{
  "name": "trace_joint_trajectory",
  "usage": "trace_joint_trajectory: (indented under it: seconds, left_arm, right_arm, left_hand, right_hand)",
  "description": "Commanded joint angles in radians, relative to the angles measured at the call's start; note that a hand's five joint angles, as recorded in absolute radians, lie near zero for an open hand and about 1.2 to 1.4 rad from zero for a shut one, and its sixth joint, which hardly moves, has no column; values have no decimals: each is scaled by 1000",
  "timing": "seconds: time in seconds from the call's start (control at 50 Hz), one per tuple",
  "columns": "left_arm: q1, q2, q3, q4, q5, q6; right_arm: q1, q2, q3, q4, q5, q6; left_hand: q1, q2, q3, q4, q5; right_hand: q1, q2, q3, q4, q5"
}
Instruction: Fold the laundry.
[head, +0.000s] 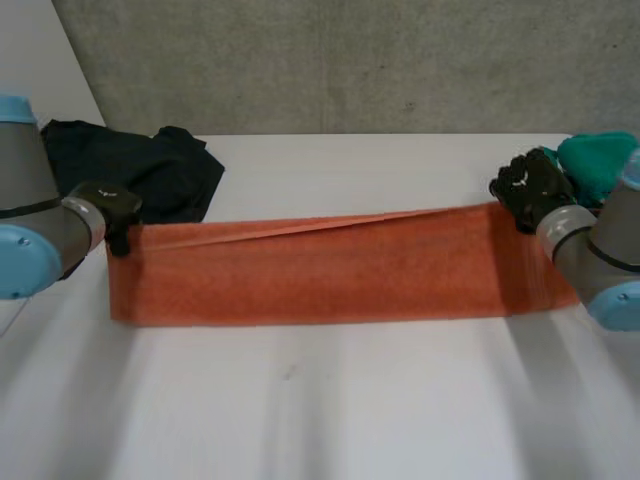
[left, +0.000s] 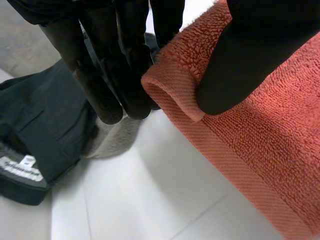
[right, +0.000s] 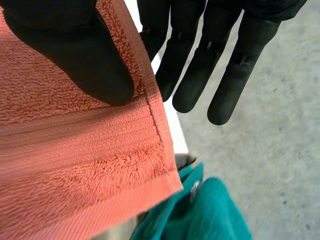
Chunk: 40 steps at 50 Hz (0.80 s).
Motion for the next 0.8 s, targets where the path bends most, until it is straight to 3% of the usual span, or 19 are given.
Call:
trace_joint_trajectory:
  seconds: [0.02, 0.16, 0.18, 0.22, 0.24, 0.26, 0.38, 0.5, 0.6, 0.8]
  left_arm:
    - [-30, -82, 116, -17, -48, -37]
    - [-59, -170, 202, -20, -78, -50]
    - [-62, -180, 212, -20, -83, -48]
    - [-67, -200, 227, -22, -97, -48]
    - [-73, -210, 242, -23, -118, -50]
    - [-74, -213, 247, -25, -129, -51]
    - [-100, -146, 247, 1, -158, -47]
    - [-125, -85, 141, 38, -69, -7]
    - [-126, -146, 112, 102, -19, 108]
    - [-90, -371, 376, 173, -84, 254]
  right_arm:
    - [33, 146, -148, -51, -35, 25]
    - [58, 273, -275, -54, -23, 25]
    - [59, 285, -286, -49, -19, 27]
    - [62, 310, -308, -48, -3, 27]
    - [65, 330, -329, -46, 21, 28]
    - [67, 339, -340, -45, 38, 28]
    - [62, 299, -342, -31, 92, 105]
    - [55, 210, -268, -32, 89, 234]
    - [58, 157, -194, -29, 70, 263]
    - [49, 106, -104, -23, 58, 252]
  left_hand:
    - [268, 203, 205, 199, 250]
    - [268, 203, 205, 199, 250]
    - [190, 125, 127, 120, 172]
    - [-246, -311, -309, -315, -264]
    - [-777, -842, -841, -847, -795]
    - [-948, -1013, -1012, -1018, -966]
    - [-954, -1018, -1017, -1023, -972]
    - [-954, -1018, -1017, -1023, -972]
    - [-954, -1018, -1017, -1023, -972]
    - [-954, -1018, -1017, -1023, -972]
  right_hand:
    - [269, 227, 217, 206, 209]
    - [269, 227, 217, 206, 209]
    - [269, 227, 217, 206, 209]
    - [-364, -407, -417, -427, -425]
    - [-952, -995, -1005, -1015, -1013]
    - [-952, -995, -1005, -1015, -1013]
    - [-952, -995, -1005, -1015, -1013]
    - [-952, -995, -1005, -1015, -1013]
    - [-952, -995, -1005, -1015, -1013]
    - [-952, -995, -1005, -1015, -1013]
